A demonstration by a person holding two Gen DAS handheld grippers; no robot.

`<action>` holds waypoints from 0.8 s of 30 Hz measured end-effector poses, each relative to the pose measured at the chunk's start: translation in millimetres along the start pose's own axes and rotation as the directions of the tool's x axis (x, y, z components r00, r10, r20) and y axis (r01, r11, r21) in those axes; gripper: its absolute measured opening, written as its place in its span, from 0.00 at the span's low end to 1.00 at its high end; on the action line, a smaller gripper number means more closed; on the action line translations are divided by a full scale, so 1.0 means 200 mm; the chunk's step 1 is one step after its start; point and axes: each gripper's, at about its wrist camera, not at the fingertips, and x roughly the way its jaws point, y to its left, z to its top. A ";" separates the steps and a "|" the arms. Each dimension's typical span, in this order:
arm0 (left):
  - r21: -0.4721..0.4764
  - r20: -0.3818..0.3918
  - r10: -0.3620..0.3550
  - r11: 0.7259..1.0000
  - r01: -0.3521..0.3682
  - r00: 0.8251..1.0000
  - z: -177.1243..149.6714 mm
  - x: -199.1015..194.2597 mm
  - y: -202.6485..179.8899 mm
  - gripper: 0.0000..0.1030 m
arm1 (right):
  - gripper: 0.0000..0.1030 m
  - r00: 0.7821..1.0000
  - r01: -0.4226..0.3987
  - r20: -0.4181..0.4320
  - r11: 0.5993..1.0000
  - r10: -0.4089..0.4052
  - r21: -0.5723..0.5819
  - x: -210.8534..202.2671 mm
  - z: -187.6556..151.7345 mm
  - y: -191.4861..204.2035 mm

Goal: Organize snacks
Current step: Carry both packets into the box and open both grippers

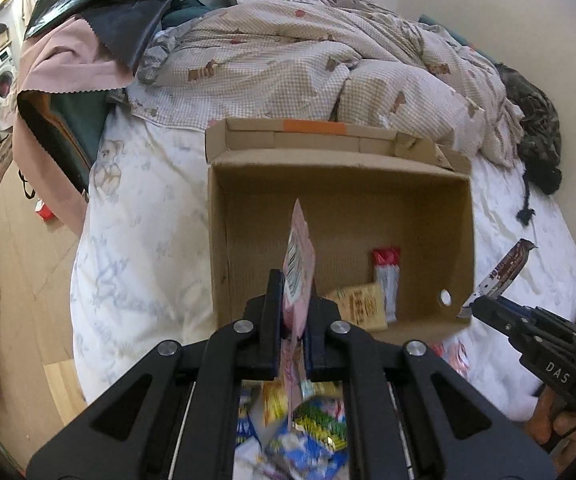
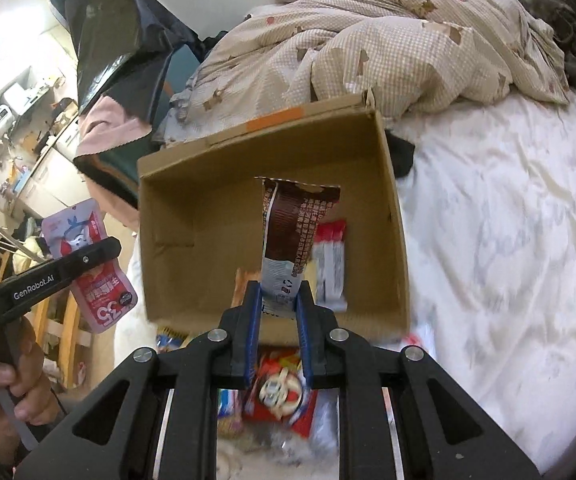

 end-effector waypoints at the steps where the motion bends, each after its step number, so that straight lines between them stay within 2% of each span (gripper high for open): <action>1: -0.012 -0.001 -0.003 1.000 0.003 1.000 0.01 0.03 0.01 0.06 | 0.17 1.000 0.008 -0.001 1.000 -0.008 0.000 0.03 0.02 -0.01; 4: -0.038 -0.013 -0.006 0.999 0.005 1.000 0.01 0.11 0.02 0.06 | 0.17 1.000 0.002 -0.018 1.000 -0.001 0.024 0.10 0.02 -0.06; 8: -0.056 -0.031 -0.032 0.998 0.030 0.999 0.00 0.23 0.04 0.06 | 0.17 0.998 0.033 -0.063 0.999 -0.032 0.022 0.20 0.00 -0.09; 11: -0.037 -0.029 0.008 0.999 -0.009 1.000 -0.02 0.27 0.03 0.06 | 0.17 0.995 0.038 -0.093 0.999 -0.037 0.006 0.27 0.00 -0.09; 16: -0.044 -0.038 -0.002 0.999 0.001 0.999 -0.03 0.31 0.03 0.06 | 0.17 0.992 0.053 -0.114 0.999 -0.054 -0.009 0.33 0.00 -0.09; 21: -0.039 -0.029 0.047 0.998 -0.048 0.998 -0.02 0.32 0.03 0.06 | 0.18 0.991 0.040 -0.128 0.999 -0.039 0.007 0.36 0.01 -0.09; 23: -0.036 -0.037 0.047 0.998 -0.049 0.998 -0.02 0.32 0.01 0.09 | 0.18 0.991 0.037 -0.128 0.999 -0.035 0.014 0.37 0.02 -0.10; 24: -0.033 -0.043 0.040 0.999 -0.042 0.998 -0.02 0.33 0.00 0.19 | 0.18 0.993 0.032 -0.116 0.999 -0.029 0.018 0.36 0.02 -0.10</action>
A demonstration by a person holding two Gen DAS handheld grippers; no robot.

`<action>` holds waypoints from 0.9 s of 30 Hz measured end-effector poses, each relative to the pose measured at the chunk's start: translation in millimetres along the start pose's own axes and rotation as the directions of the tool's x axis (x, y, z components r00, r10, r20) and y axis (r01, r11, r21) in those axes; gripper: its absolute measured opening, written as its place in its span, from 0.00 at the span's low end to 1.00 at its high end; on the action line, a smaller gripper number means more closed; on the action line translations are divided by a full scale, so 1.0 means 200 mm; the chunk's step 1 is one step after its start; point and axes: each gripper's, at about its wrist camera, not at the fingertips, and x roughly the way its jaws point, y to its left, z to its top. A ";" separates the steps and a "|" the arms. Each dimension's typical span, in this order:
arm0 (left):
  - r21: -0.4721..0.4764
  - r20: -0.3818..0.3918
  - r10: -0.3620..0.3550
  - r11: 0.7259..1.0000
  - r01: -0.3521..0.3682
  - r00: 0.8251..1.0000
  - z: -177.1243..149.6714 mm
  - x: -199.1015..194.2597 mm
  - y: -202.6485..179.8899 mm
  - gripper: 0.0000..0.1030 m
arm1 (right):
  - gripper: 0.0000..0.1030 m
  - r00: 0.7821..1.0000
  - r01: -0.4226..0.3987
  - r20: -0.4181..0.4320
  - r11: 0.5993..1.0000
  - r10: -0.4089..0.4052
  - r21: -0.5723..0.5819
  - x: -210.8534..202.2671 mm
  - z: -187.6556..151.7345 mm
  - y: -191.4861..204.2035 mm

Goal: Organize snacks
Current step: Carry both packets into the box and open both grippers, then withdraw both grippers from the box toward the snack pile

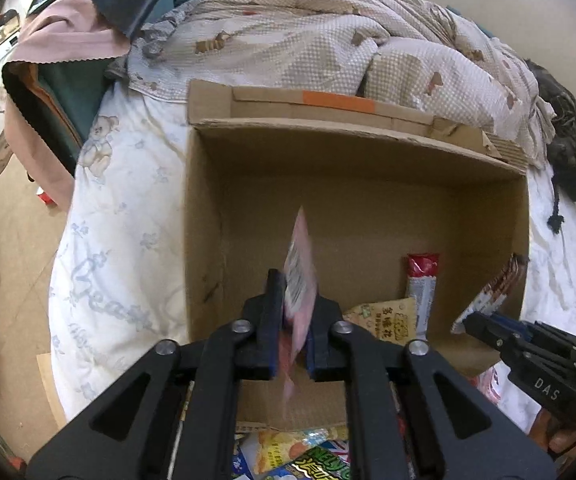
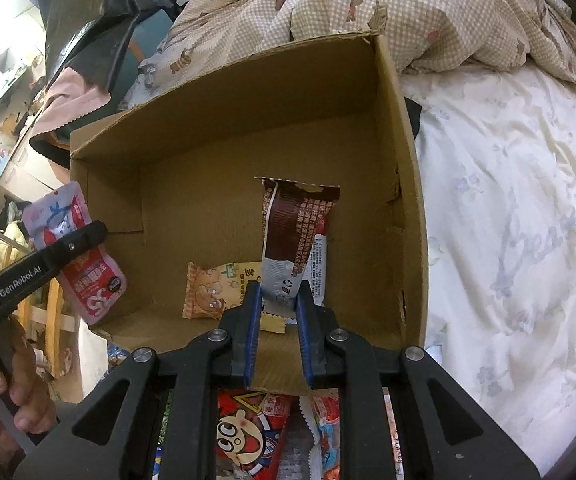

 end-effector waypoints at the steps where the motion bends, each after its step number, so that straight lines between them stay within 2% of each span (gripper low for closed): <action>1: 0.002 -0.005 -0.005 1.000 0.005 1.000 0.00 0.00 -0.01 0.38 | 0.18 1.000 -0.008 0.007 1.000 0.008 0.000 -0.01 0.00 0.01; 2: 0.001 -0.004 -0.012 1.000 0.012 1.000 -0.01 0.00 -0.02 0.48 | 0.18 1.000 -0.014 0.010 1.000 0.014 -0.001 -0.01 0.00 0.01; 3: -0.003 0.005 -0.025 1.000 0.025 1.000 -0.01 -0.01 -0.02 0.64 | 0.21 1.000 -0.024 0.014 1.000 0.024 0.000 -0.02 0.00 0.01; 4: -0.007 0.013 -0.035 0.999 0.035 0.999 -0.01 -0.02 -0.02 0.73 | 0.21 0.999 -0.027 0.017 1.000 0.027 0.002 -0.02 0.00 0.01; 6: -0.005 0.020 -0.053 0.999 0.053 0.998 -0.01 -0.04 -0.04 0.77 | 0.21 0.999 -0.043 0.020 0.999 0.043 0.022 -0.02 0.00 0.00; 8: 0.007 0.019 -0.057 0.998 0.057 0.998 -0.01 -0.05 -0.05 0.77 | 0.24 0.999 -0.040 0.013 0.998 0.040 0.039 -0.02 0.00 -0.02; 10: 0.012 0.026 -0.052 0.999 0.051 0.998 -0.02 -0.06 -0.05 0.77 | 0.42 1.000 -0.031 0.006 0.998 0.030 0.062 -0.01 0.00 -0.04; 11: 0.013 0.029 -0.048 0.999 0.048 0.998 -0.02 -0.06 -0.05 0.77 | 0.57 1.000 -0.030 0.010 0.997 0.030 0.067 -0.02 0.00 -0.04; 12: 0.012 0.028 -0.046 0.999 0.046 0.999 -0.02 -0.06 -0.04 0.77 | 0.61 0.999 -0.027 0.020 0.997 0.026 0.070 -0.02 0.00 -0.04; 23: -0.037 0.013 -0.029 0.999 0.030 0.999 -0.06 -0.04 0.03 0.77 | 0.61 0.999 -0.026 0.047 0.999 0.025 0.021 -0.06 0.00 0.03; 27: -0.043 0.041 -0.016 0.999 0.018 0.999 -0.07 -0.08 0.05 0.77 | 0.61 0.997 -0.016 0.073 1.000 0.016 0.001 -0.10 0.00 0.04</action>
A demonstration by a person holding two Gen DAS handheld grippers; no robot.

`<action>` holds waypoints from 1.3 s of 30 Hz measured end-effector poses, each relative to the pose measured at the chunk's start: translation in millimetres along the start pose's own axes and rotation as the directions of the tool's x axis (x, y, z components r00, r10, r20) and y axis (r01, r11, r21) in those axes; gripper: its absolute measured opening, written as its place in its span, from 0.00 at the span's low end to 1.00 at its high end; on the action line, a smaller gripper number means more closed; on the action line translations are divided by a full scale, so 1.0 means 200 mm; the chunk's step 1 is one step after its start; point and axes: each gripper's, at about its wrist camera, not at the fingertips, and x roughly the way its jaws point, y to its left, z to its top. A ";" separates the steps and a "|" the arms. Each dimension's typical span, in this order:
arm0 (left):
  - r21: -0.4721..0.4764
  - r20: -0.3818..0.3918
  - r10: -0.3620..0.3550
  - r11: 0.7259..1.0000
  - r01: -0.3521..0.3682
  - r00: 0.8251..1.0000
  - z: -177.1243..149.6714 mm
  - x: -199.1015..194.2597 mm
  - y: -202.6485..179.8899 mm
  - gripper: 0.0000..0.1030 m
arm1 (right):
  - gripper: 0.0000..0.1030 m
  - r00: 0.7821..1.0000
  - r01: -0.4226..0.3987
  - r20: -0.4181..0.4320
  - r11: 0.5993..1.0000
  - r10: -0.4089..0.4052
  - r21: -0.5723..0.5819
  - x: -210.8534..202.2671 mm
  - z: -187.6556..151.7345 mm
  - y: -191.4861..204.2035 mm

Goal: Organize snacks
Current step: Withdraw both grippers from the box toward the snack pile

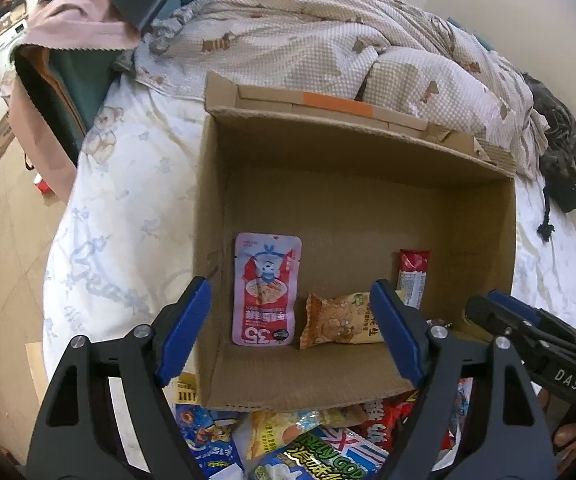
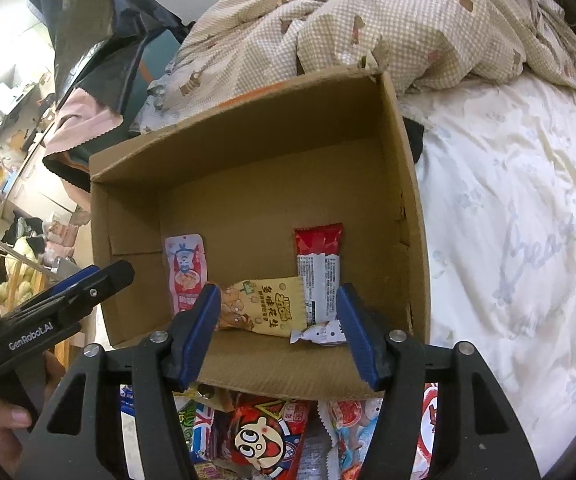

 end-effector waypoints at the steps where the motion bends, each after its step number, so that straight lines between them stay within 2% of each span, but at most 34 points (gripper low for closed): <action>1: 0.003 0.013 0.005 1.000 -0.005 1.000 0.00 -0.02 0.00 0.77 | 0.61 1.000 0.008 0.006 1.000 -0.008 -0.003 -0.01 0.00 0.00; 7: 0.030 0.108 0.034 0.999 -0.038 0.994 -0.03 -0.16 0.00 0.77 | 0.61 0.998 0.016 0.055 1.000 -0.016 -0.003 -0.13 -0.04 0.01; 9: 0.019 0.140 0.068 0.997 -0.071 0.988 -0.04 -0.21 0.02 0.77 | 0.61 0.997 0.008 0.073 1.000 -0.008 -0.001 -0.20 -0.07 0.03; 12: -0.009 0.190 0.074 0.997 -0.074 0.979 -0.07 -0.31 0.07 0.77 | 0.61 0.994 -0.008 0.108 1.000 0.009 -0.016 -0.30 -0.12 0.06; 13: -0.015 0.198 0.074 0.997 -0.072 0.977 -0.08 -0.33 0.08 0.82 | 0.62 0.992 -0.013 0.126 1.000 0.016 -0.023 -0.33 -0.13 0.07; 14: -0.022 0.200 0.068 0.998 -0.064 0.977 -0.10 -0.35 0.10 0.85 | 0.69 0.989 -0.018 0.146 0.999 0.022 -0.028 -0.37 -0.16 0.08; 15: -0.024 0.193 0.069 0.998 -0.066 0.979 -0.11 -0.36 0.11 0.90 | 0.78 0.985 -0.026 0.171 0.999 0.031 -0.031 -0.41 -0.20 0.09; 18: -0.027 0.153 0.059 0.998 -0.056 0.986 -0.16 -0.37 0.14 0.91 | 0.86 0.979 -0.045 0.197 0.998 0.052 -0.042 -0.49 -0.26 0.10; 25: -0.006 0.145 0.063 0.998 -0.063 0.988 -0.29 -0.46 0.15 0.91 | 0.87 0.985 -0.022 0.168 0.999 0.027 -0.031 -0.53 -0.40 0.08; 29: 0.052 0.142 0.097 0.993 -0.106 0.985 -0.36 -0.49 0.13 0.91 | 0.87 0.983 0.048 0.180 0.999 -0.043 -0.023 -0.55 -0.46 0.07; 32: 0.043 0.126 0.079 0.995 -0.085 0.989 -0.42 -0.51 0.15 0.91 | 0.87 0.974 0.099 0.207 0.995 -0.095 -0.008 -0.59 -0.50 0.06; 35: 0.023 0.103 0.068 0.997 -0.071 0.992 -0.48 -0.52 0.17 0.91 | 0.87 0.978 0.093 0.186 0.996 -0.093 0.010 -0.59 -0.53 0.02; 39: -0.014 0.064 0.061 0.998 -0.061 0.996 -0.54 -0.50 0.21 0.91 | 0.87 0.988 0.045 0.144 0.998 -0.052 0.049 -0.57 -0.56 -0.02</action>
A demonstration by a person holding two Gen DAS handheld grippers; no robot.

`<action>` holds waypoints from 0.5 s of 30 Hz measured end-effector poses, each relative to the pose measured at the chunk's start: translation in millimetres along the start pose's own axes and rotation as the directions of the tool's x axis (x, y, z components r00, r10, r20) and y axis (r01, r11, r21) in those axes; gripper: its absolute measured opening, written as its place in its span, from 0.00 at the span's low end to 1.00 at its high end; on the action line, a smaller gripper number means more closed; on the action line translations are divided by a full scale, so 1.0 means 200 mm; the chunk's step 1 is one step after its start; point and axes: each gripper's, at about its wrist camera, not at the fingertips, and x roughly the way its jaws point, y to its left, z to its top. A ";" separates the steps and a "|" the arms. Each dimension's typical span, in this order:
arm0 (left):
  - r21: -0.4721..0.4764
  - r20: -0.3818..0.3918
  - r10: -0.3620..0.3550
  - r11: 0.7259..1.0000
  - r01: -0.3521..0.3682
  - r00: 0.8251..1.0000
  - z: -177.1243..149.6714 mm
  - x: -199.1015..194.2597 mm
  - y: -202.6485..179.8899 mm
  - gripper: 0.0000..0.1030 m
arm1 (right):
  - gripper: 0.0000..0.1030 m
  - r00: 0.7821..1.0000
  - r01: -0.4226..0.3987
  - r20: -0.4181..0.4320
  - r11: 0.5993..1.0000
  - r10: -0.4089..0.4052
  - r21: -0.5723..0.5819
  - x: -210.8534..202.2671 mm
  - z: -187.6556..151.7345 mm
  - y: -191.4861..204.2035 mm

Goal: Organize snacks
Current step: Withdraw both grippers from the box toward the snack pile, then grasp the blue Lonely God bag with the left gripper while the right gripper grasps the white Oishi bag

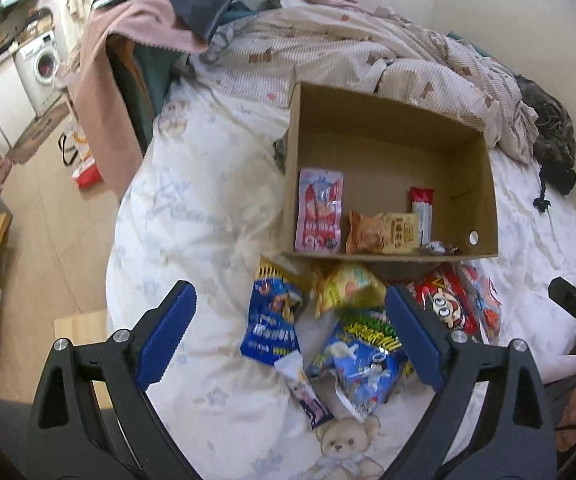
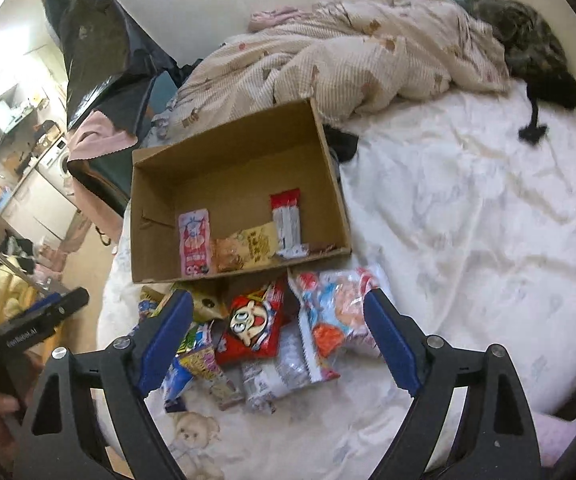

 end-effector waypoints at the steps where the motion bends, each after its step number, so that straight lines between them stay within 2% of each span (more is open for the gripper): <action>1: -0.008 -0.006 0.007 1.000 -0.007 1.000 -0.01 0.00 0.01 0.91 | 0.87 1.000 0.001 -0.008 1.000 -0.001 0.005 0.01 0.00 0.00; 3: -0.005 -0.015 0.053 0.999 -0.053 0.998 -0.02 0.03 0.02 0.91 | 0.87 1.000 0.006 -0.016 1.000 -0.006 0.021 0.01 -0.02 -0.02; 5: -0.023 -0.041 0.063 0.998 -0.064 0.997 -0.03 0.05 0.04 0.91 | 0.87 1.000 0.003 -0.020 1.000 -0.003 0.027 0.02 -0.03 -0.03; 9: -0.103 -0.143 -0.005 0.995 -0.010 0.990 -0.06 0.15 0.10 0.91 | 0.87 0.998 0.032 -0.046 0.998 -0.030 0.052 0.04 -0.04 -0.07; 12: -0.134 -0.218 -0.094 0.989 0.066 0.971 -0.10 0.24 0.07 0.91 | 0.87 0.996 0.014 -0.087 0.995 -0.005 0.099 0.08 -0.05 -0.10; 13: -0.126 -0.245 -0.122 0.988 0.093 0.962 -0.11 0.27 0.03 0.91 | 0.87 0.996 0.007 -0.093 0.994 0.003 0.109 0.09 -0.05 -0.11; 15: 0.036 -0.341 -0.082 0.994 0.100 0.937 -0.14 0.35 -0.10 0.91 | 0.87 0.995 -0.005 -0.100 0.991 0.018 0.132 0.11 -0.05 -0.12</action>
